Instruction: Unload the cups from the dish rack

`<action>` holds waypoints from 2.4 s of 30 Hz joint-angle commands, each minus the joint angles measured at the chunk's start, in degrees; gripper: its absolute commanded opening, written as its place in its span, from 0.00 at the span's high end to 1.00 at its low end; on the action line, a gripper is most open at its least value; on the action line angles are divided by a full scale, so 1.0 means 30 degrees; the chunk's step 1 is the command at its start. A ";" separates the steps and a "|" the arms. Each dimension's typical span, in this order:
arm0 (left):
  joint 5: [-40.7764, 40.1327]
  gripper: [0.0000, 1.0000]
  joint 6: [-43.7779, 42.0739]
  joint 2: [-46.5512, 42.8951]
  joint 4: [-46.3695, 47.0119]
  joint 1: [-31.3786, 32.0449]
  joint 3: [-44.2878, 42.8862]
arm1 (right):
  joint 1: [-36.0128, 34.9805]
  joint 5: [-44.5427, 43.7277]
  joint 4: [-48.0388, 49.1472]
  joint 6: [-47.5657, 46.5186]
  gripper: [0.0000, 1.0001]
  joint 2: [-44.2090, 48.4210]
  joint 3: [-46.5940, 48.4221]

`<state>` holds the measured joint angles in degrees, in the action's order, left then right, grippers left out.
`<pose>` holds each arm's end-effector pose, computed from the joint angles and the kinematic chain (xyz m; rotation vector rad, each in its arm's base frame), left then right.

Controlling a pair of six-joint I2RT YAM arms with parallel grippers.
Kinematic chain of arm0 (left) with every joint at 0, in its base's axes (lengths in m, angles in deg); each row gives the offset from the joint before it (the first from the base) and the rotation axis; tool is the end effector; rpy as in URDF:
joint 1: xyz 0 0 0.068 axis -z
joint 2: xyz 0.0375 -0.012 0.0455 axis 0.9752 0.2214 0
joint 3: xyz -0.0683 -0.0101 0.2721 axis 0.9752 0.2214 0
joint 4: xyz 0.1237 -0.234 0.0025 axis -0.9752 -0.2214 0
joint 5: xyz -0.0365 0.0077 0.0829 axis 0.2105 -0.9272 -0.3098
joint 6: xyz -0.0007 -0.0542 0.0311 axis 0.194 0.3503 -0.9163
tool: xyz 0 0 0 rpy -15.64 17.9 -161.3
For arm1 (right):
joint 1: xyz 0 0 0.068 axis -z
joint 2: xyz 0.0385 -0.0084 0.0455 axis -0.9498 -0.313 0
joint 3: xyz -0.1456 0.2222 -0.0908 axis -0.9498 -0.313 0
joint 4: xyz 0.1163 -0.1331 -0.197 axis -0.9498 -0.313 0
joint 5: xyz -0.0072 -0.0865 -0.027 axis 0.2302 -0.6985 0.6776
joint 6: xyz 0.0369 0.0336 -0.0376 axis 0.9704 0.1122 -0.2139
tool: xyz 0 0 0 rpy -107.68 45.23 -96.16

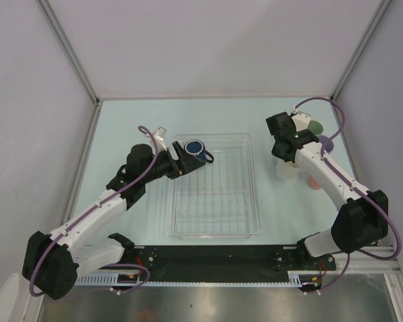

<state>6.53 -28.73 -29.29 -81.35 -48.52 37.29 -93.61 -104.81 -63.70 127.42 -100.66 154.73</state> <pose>0.2094 -0.1349 0.2798 -0.0988 2.0674 -1.2655 0.2838 0.0869 0.3027 0.5294 2.3175 -0.2334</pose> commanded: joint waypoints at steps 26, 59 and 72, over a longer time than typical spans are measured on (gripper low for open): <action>-0.0653 0.11 -0.0896 0.0468 -0.0327 -0.0100 0.0499 | 0.1100 -0.2462 0.6473 -0.1342 1.00 -0.1919 -0.3231; -0.1293 0.05 -0.2299 0.0760 -0.1610 -0.0100 -0.0992 | 0.0545 0.0523 0.5597 -0.1460 0.32 0.1331 -0.2209; -0.9206 0.02 -0.6521 0.7253 -1.0488 -0.0100 -0.9160 | -0.2881 0.2401 0.6882 -0.2105 0.24 0.4787 -0.2761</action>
<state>-12.55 -44.23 -14.32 -104.65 -48.52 15.76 -99.07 -99.42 -46.43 122.63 -89.84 148.00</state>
